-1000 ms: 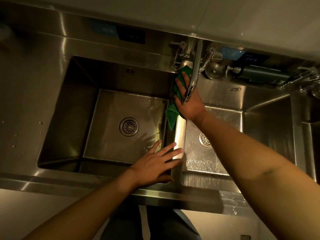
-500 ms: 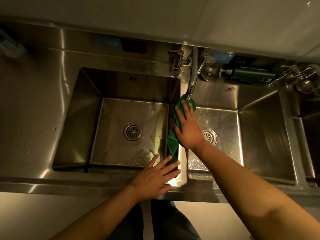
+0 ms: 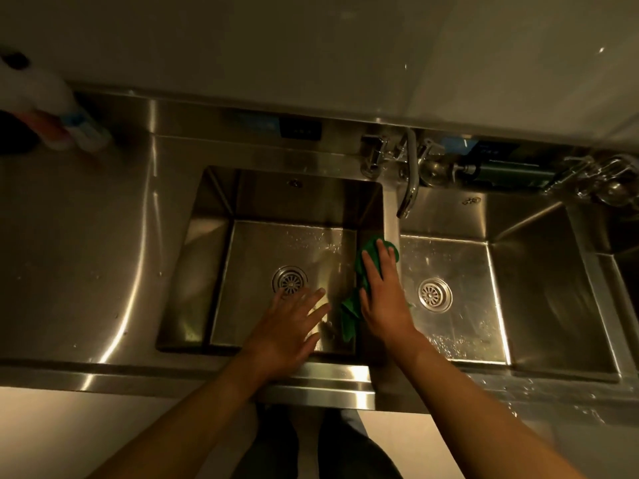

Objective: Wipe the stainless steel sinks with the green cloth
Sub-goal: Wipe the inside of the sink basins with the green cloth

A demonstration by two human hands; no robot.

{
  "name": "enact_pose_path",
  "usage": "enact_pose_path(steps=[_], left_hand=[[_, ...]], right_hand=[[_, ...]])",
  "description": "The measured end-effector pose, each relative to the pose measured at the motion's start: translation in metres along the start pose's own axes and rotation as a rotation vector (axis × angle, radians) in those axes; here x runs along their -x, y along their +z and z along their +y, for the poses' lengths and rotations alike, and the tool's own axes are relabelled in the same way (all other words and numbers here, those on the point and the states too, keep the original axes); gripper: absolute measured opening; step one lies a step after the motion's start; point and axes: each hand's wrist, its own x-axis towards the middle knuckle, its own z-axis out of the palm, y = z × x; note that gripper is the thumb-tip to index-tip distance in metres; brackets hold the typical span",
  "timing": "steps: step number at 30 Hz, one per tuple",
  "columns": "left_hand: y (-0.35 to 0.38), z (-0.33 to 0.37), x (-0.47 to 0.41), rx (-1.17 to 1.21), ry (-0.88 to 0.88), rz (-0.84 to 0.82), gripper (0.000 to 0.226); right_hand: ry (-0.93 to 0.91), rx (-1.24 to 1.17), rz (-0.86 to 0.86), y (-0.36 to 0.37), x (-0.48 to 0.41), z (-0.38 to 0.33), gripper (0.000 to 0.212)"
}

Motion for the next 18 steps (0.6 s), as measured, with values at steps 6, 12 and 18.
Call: enact_pose_path(steps=[6, 12, 18], left_hand=[[-0.032, -0.048, -0.001, 0.021, -0.068, 0.059, 0.063], [-0.059, -0.115, -0.016, 0.028, -0.164, 0.147, 0.067], [-0.081, -0.191, -0.046, 0.073, -0.231, 0.282, 0.068]], right_hand=[[-0.086, -0.063, 0.051, 0.005, -0.043, -0.056, 0.073], [-0.123, -0.108, 0.098, 0.019, -0.103, -0.089, 0.072], [-0.145, -0.142, 0.131, 0.04, -0.171, -0.102, 0.07]])
